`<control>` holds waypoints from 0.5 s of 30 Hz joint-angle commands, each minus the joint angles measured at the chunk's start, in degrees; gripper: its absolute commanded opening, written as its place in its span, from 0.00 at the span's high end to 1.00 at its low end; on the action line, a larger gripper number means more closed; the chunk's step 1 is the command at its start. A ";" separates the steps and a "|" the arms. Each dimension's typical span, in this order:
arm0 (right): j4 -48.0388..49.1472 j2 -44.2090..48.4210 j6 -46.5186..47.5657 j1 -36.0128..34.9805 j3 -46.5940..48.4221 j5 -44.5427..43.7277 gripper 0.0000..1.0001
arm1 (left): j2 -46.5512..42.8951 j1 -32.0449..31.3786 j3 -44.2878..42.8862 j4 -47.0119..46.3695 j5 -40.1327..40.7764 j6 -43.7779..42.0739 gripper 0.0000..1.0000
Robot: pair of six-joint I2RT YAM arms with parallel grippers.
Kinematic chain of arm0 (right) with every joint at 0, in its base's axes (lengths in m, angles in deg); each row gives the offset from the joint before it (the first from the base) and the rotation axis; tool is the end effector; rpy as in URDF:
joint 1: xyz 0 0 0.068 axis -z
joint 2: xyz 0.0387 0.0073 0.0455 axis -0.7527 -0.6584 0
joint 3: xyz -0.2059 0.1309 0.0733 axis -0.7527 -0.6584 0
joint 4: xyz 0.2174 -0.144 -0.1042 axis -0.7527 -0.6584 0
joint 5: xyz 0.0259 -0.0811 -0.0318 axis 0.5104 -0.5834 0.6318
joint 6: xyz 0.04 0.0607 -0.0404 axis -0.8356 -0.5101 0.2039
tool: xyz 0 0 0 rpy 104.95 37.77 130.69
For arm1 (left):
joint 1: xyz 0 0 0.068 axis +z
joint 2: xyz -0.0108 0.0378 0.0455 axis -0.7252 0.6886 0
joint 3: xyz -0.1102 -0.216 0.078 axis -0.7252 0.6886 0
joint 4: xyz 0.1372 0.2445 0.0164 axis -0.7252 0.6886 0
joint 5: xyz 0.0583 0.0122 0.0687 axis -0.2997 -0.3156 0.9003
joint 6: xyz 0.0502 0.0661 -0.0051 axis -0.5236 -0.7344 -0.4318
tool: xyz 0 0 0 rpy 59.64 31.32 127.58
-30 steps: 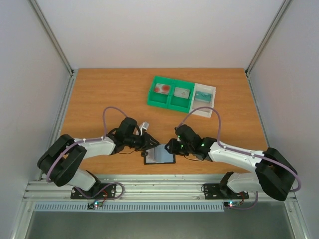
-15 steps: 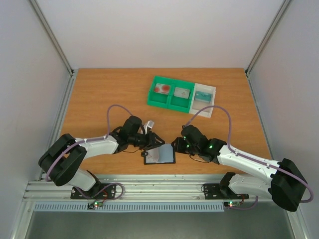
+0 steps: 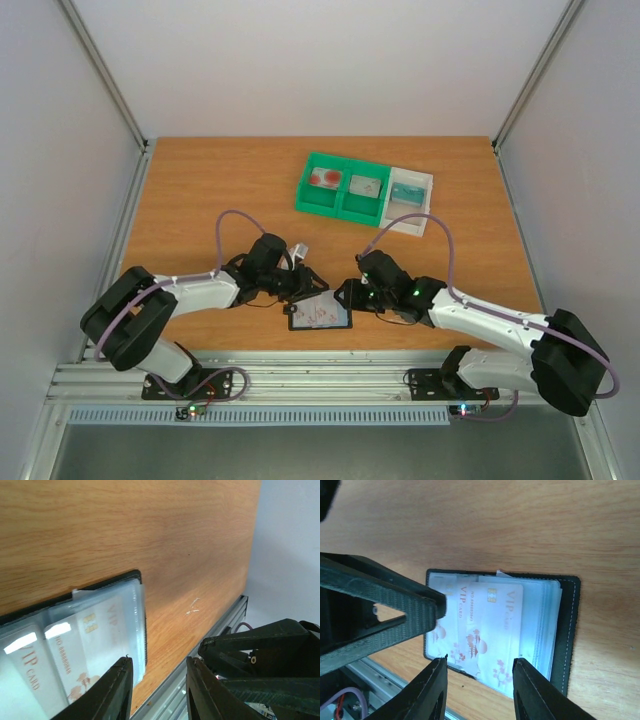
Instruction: Take the credit cards out of the card holder
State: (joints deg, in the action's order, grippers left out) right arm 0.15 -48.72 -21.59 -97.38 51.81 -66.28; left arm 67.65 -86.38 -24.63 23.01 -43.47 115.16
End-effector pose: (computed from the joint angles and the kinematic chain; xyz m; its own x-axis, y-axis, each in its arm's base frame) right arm 0.1744 0.2138 0.1396 -0.7656 -0.2820 -0.5782 -0.5514 0.7505 0.3642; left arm 0.2140 -0.2349 0.0992 -0.9940 -0.0494 -0.0977 0.0571 0.5269 -0.8480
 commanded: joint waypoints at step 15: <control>2.78 -14.67 2.55 0.18 3.97 1.13 0.88 | -1.49 3.82 4.59 1.93 3.80 -4.35 0.70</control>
State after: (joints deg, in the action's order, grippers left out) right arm 0.94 -61.59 -18.97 -97.36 54.26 -65.80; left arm 65.75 -82.75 -21.37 29.20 -38.99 111.40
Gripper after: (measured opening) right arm 0.126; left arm 0.301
